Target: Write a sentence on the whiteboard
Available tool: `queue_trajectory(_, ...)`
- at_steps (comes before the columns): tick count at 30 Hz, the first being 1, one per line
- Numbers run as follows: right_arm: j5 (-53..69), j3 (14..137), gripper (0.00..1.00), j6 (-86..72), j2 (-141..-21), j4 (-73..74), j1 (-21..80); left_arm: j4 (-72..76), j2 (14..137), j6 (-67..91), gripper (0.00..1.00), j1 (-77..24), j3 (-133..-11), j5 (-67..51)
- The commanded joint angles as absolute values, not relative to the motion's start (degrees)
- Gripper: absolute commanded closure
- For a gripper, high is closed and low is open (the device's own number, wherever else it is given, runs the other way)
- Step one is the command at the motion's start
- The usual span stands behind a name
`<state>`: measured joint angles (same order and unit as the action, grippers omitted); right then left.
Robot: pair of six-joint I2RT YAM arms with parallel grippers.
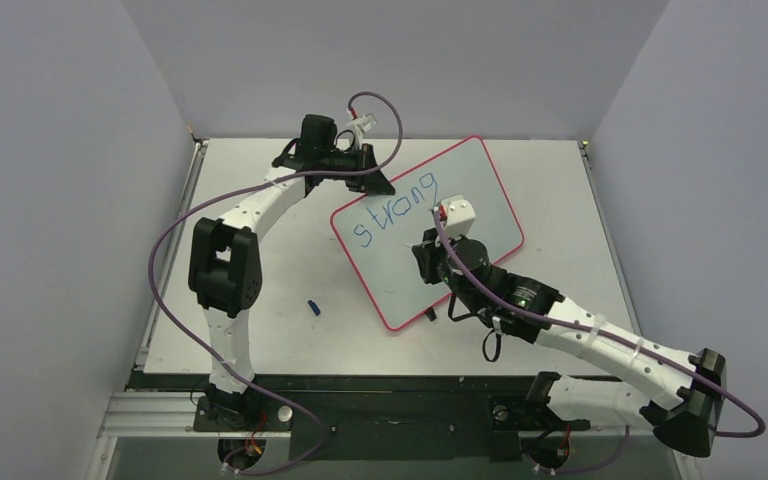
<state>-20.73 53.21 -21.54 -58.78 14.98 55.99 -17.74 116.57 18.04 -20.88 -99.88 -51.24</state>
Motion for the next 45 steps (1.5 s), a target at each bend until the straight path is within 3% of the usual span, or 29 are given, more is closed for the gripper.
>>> queue_trajectory(1, -21.2, 54.6, 1.0, -21.0, -62.7, 8.7, 56.9, -16.4, 112.8, 15.0, 1.0, -21.9, -98.5, -53.7)
queue_trajectory(45, -20.4, 55.7, 1.0, -19.0, -73.2, 2.5, 56.0, -16.3, 111.2, 13.9, 1.0, -20.5, -97.0, -53.1)
